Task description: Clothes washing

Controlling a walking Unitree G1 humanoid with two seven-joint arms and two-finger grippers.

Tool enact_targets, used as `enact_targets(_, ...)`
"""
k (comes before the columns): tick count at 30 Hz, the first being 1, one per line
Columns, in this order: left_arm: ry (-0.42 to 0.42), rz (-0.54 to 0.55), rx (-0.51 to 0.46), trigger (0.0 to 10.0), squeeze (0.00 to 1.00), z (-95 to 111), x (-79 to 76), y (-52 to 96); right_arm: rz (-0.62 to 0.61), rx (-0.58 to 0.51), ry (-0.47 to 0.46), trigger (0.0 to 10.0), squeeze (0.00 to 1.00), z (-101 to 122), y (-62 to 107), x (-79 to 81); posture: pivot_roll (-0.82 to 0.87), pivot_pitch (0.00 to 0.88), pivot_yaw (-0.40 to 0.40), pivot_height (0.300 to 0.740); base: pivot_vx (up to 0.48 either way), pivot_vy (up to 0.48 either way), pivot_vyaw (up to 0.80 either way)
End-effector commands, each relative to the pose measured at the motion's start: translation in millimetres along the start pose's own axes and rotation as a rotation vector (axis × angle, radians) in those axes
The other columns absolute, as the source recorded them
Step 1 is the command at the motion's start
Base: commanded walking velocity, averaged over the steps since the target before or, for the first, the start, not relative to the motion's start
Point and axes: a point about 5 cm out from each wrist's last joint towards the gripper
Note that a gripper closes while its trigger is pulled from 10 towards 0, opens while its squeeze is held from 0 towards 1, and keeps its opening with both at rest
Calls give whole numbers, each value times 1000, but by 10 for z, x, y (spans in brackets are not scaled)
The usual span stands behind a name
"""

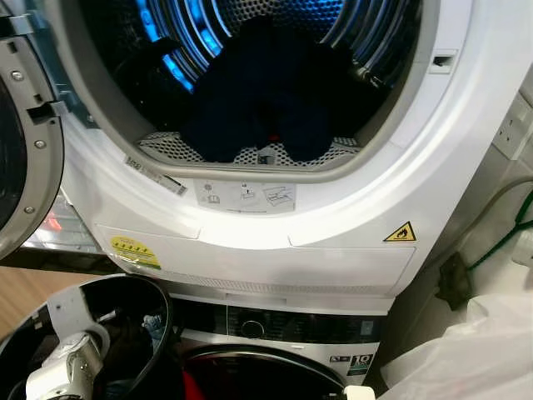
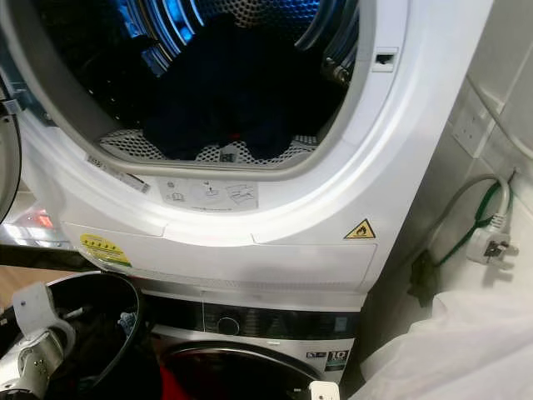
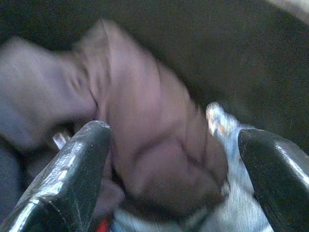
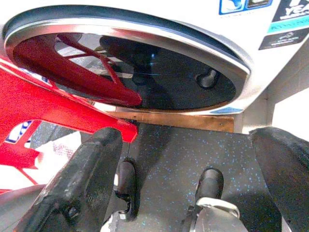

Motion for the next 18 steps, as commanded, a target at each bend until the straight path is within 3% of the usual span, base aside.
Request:
enact_targets(1,-34,-83,91,10000,0,-62,-118,-55,16,4,10,10000,0,20,-12,41,109,0,37,740,0,0,0)
enact_targets(3,-107,-95,124,10000,0,-100,-177,-97,20,5,14,10000,0,26,-14,41,108,0,37,740,0,0,0)
enact_targets(7,-231,-59,163,10000,0,-177,-141,-156,20,5,15,10000,0,31,-15,38,105,0,33,740,0,0,0)
enact_targets(9,-225,-34,179,10000,0,-206,-100,-173,19,4,13,10000,0,34,-15,34,99,0,32,740,0,0,0)
enact_targets(15,-98,97,203,10000,0,-316,97,-194,18,7,13,10000,0,38,-14,12,97,0,21,740,0,0,0)
enact_targets(18,-102,106,235,10000,0,-433,99,-190,20,7,14,10000,0,40,-15,7,99,0,18,740,0,0,0)
Point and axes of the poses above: a point about 5 cm out from each wrist's last joint towards the gripper, its own y axis pointing back from the gripper into the wrist, its own z axis along the axis of the wrist's last joint, x = y × z, and after that the axes turned 10 degrees about y, right-handed
